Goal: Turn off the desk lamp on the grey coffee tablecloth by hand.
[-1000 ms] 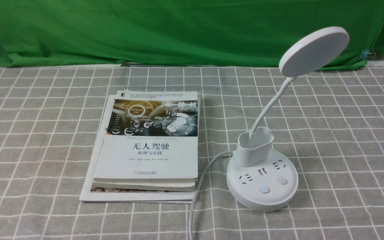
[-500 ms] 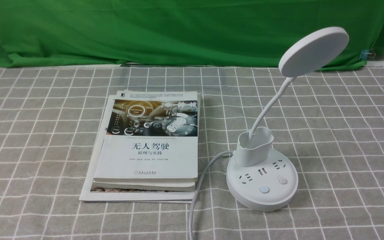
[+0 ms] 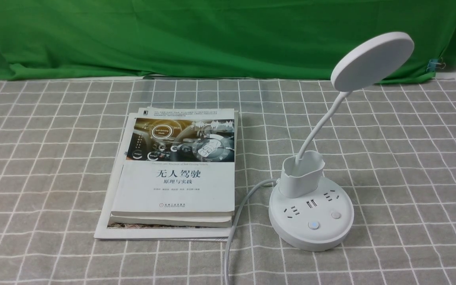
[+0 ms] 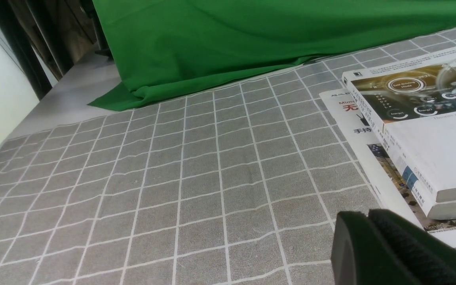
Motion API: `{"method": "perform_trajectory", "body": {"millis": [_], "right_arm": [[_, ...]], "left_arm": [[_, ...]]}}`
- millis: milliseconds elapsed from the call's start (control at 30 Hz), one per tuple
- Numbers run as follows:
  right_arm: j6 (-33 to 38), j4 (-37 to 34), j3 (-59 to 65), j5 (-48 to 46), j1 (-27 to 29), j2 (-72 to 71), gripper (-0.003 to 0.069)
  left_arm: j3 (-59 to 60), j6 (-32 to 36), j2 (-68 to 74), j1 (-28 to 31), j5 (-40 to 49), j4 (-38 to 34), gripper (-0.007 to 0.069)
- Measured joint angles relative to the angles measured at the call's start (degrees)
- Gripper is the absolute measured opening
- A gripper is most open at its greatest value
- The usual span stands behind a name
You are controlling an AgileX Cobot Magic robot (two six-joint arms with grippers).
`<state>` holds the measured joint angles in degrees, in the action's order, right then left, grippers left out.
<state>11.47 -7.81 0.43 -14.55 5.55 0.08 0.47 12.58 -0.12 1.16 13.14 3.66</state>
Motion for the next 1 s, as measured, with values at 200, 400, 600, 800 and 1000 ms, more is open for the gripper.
{"method": "perform_trajectory", "body": {"millis": [200,400,600,800,1000], "right_arm": [[0.0,0.0,0.0,0.0,0.0,0.0,0.0045],[0.0,0.0,0.0,0.0,0.0,0.0,0.0050],[-0.8,0.0,0.0,0.0,0.0,0.0,0.0036],[-5.5,0.0,0.0,0.0,0.0,0.0,0.0031],[-4.8,0.0,0.0,-0.1,0.0,0.0,0.0031]], "left_arm": [[0.0,0.0,0.0,0.0,0.0,-0.1,0.0019],[0.0,0.0,0.0,0.0,0.0,-0.1,0.0019],[0.0,0.0,0.0,0.0,0.0,-0.2,0.0019],[0.0,-0.1,0.0,0.0,0.0,-0.1,0.0019],[0.0,-0.1,0.0,0.0,0.0,-0.1,0.0019]]}}
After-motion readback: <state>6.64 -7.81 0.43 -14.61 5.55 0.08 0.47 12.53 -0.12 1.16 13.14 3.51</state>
